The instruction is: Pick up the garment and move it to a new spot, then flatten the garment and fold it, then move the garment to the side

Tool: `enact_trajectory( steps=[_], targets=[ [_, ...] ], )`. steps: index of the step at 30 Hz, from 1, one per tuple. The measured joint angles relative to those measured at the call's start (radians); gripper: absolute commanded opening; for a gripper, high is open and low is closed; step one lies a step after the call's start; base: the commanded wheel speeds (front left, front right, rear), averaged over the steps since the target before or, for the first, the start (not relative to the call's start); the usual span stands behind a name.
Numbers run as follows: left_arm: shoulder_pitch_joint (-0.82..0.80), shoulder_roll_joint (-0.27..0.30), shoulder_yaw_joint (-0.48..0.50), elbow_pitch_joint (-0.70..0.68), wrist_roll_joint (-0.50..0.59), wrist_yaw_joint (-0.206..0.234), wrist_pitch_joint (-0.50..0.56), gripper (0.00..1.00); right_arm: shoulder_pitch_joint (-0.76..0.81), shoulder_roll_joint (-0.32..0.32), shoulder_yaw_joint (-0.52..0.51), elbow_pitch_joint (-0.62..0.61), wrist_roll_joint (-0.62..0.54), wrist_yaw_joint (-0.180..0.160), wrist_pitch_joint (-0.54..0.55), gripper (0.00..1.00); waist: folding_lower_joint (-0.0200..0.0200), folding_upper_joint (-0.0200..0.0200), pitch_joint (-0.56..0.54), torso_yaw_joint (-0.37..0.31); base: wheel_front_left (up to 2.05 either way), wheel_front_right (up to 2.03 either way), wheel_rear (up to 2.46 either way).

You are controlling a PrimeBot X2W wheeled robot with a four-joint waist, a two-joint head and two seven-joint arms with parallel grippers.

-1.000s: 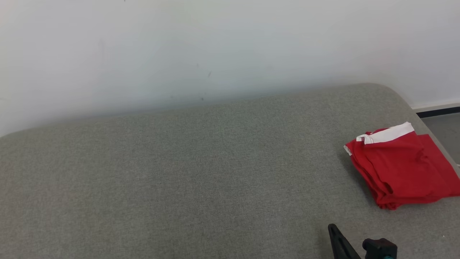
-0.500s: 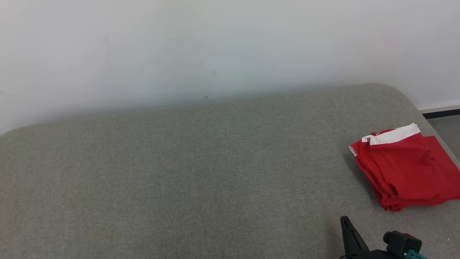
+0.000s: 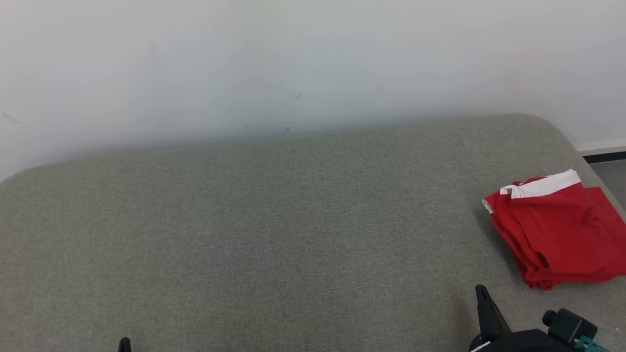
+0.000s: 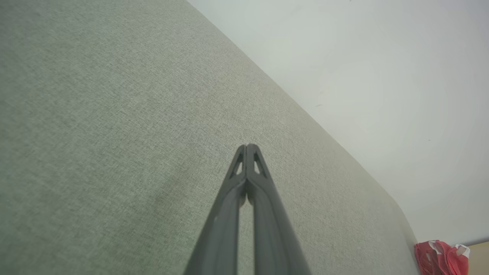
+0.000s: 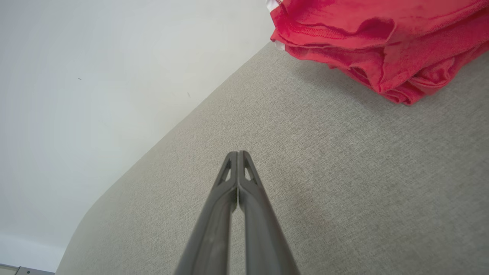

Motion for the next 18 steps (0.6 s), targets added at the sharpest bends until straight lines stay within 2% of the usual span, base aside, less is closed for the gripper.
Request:
enact_trajectory(
  steps=[18],
  targets=[
    [-0.055,0.001,-0.006,0.001,-0.215,0.000,0.059,0.00,-0.013,0.001,-0.042,-0.044,0.236,0.000,0.059,0.00,0.0000,0.0000,0.008,0.022,0.00,0.00,0.00]
  ],
)
